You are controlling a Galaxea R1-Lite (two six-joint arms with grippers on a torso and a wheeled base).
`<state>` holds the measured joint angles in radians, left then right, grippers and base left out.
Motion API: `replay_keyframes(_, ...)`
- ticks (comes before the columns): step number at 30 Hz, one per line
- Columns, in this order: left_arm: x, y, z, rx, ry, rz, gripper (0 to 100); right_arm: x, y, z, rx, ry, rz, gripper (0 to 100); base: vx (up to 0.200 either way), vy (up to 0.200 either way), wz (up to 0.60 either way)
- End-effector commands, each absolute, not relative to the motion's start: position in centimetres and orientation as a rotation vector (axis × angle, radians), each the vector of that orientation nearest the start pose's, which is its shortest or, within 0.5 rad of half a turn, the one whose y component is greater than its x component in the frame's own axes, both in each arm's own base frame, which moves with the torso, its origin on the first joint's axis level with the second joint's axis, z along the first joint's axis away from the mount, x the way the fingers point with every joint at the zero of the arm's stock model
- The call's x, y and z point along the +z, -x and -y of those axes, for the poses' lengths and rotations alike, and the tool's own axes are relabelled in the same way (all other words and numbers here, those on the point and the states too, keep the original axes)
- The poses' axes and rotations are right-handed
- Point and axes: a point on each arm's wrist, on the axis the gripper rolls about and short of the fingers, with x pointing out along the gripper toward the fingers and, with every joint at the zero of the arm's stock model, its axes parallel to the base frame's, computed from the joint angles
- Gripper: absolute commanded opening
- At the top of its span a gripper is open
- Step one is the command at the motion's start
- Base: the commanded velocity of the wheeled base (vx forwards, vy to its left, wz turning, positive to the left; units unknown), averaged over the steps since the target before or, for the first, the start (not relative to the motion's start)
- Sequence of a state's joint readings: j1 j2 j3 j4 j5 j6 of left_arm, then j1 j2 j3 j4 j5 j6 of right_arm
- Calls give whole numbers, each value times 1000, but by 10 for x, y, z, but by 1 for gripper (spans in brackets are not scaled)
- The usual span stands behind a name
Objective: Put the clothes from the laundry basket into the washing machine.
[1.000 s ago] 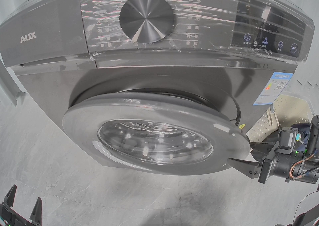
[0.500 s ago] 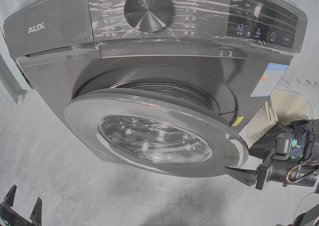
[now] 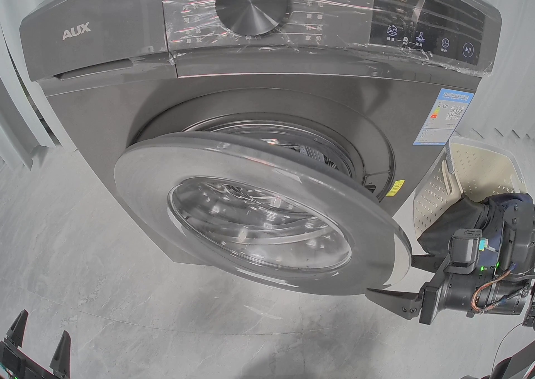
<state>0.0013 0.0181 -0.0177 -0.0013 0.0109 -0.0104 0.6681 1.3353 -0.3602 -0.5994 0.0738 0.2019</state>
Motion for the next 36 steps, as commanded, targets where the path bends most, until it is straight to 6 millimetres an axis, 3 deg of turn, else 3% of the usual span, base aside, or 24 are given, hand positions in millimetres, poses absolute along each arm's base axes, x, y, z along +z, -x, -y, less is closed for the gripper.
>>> replay_keyframes(1,76,23,0,12,9,0,100,149,-143,-115,697,-68,-448,100,0,0,0)
replay_keyframes(6,76,23,0,12,9,0,100,153,-147,-117,696,-68,-431,100,0,0,0)
replay_keyframes(11,76,23,0,12,9,0,100,151,-153,-124,700,-60,-445,100,-200,0,0)
replay_keyframes(25,76,23,0,12,9,0,100,137,-141,-122,748,-36,-461,100,0,0,0)
replay_keyframes(31,76,23,0,12,9,0,100,118,-119,-96,698,-21,-511,100,0,0,0)
replay_keyframes(36,76,23,0,12,9,0,100,100,-122,-67,530,-9,-573,100,0,0,0)
